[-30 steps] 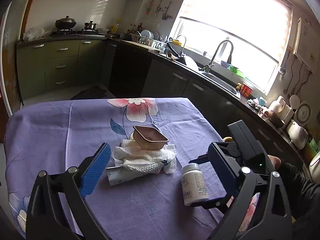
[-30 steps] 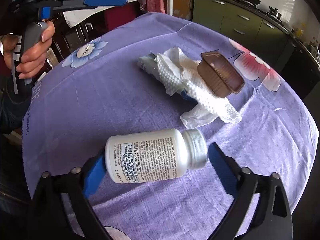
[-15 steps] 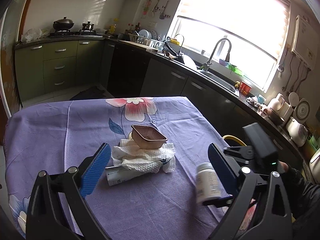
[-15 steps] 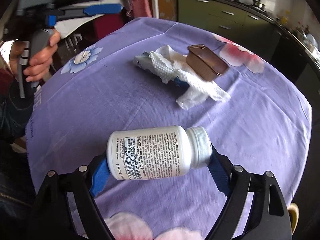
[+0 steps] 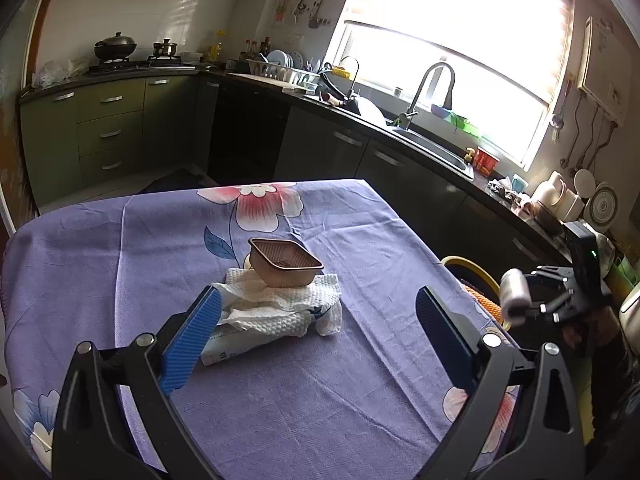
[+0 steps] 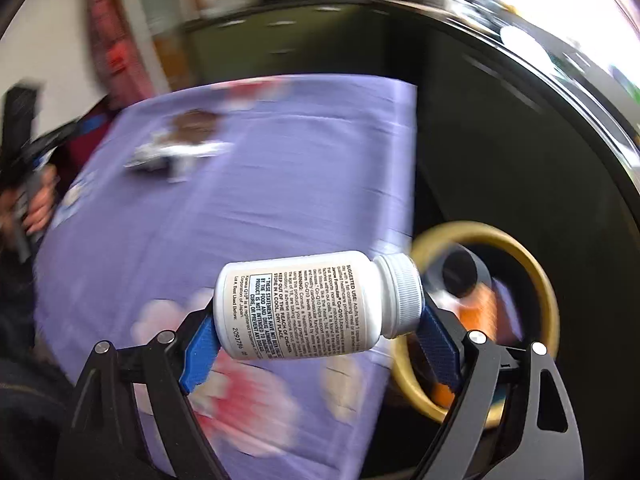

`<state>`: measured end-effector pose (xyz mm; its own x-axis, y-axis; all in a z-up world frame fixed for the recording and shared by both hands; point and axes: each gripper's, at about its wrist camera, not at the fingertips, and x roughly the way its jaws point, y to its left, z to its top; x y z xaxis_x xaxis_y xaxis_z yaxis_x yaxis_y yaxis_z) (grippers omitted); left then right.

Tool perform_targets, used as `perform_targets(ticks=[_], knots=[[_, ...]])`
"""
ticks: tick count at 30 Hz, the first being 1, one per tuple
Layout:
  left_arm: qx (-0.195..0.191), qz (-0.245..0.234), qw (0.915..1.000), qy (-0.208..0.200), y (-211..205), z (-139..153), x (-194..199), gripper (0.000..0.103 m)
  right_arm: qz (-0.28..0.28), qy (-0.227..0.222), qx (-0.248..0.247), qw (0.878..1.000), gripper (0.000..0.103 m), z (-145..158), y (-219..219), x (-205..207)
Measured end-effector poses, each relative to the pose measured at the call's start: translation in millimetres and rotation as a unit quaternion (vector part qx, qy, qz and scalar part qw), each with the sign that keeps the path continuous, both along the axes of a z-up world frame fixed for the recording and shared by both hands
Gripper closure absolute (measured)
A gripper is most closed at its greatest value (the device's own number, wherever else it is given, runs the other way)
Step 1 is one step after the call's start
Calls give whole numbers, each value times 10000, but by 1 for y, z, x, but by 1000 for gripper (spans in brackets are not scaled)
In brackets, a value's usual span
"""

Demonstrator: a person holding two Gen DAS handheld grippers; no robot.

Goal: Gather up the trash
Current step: 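Carry the pill bottle over the trash bin and open the right gripper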

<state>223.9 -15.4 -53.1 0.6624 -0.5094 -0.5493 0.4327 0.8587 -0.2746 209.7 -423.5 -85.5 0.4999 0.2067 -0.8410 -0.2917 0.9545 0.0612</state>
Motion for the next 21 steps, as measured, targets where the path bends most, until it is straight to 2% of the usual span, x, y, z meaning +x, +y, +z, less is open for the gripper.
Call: perform_targets(ticks=[4,7,13,15,21], knots=[[44,-13,10000,20,-2,-2,1,10,-959,211,-39,9952,19,-17,-65,14],[69,-18,10000,49,-3,-4,2,10,-1334,413,-72,9902,19,-33,-94,24],[126,-56,9998,143,-6,-10,5,10,-1721,592,-419,9824,18,-57,-113,36],[164,-89,9997,161,-9,-12,5,10,-1888,561,-447,9794,12,-58,-116,36],[262,-168,9993,203,-16,-16,4,10,-2058,362,-373,9772,11,-46,-110,25]])
